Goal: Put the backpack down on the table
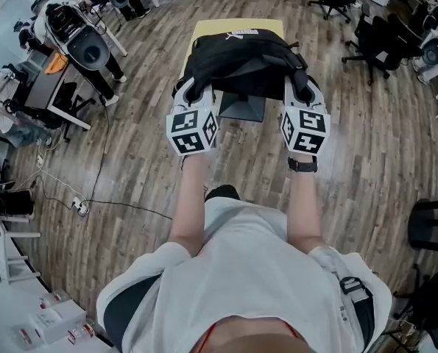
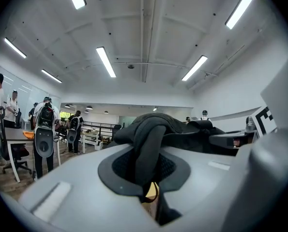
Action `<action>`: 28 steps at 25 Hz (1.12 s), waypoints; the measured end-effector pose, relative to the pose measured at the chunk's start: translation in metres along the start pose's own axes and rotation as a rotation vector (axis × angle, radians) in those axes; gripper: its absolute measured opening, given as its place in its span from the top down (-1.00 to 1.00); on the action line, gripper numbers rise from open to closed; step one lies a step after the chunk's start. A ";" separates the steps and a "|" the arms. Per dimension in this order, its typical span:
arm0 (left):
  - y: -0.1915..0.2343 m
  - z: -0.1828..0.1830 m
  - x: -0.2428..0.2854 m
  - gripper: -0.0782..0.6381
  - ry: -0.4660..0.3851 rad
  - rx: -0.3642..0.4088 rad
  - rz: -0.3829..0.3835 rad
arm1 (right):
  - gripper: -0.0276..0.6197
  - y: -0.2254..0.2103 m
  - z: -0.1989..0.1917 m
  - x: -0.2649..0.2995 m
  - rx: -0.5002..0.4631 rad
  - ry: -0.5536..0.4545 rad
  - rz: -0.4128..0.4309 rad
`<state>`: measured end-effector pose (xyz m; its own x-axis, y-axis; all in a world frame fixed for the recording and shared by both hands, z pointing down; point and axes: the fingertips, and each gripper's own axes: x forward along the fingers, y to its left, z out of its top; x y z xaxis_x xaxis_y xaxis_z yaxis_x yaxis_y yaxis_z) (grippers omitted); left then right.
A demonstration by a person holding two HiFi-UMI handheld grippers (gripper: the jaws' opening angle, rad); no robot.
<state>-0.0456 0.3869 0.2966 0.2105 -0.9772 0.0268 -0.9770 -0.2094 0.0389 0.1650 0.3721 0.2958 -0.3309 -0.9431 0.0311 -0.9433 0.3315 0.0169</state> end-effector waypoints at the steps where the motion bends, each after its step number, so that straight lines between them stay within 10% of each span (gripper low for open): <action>1: 0.000 -0.001 0.004 0.68 0.004 -0.004 -0.001 | 0.71 -0.001 0.000 0.002 0.001 0.003 0.000; 28: 0.165 -0.003 0.242 0.68 -0.007 -0.095 -0.100 | 0.71 0.025 0.005 0.263 -0.050 0.043 -0.076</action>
<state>-0.1558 0.1162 0.3130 0.3066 -0.9518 0.0110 -0.9435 -0.3024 0.1353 0.0542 0.1325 0.2991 -0.2561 -0.9641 0.0708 -0.9628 0.2609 0.0707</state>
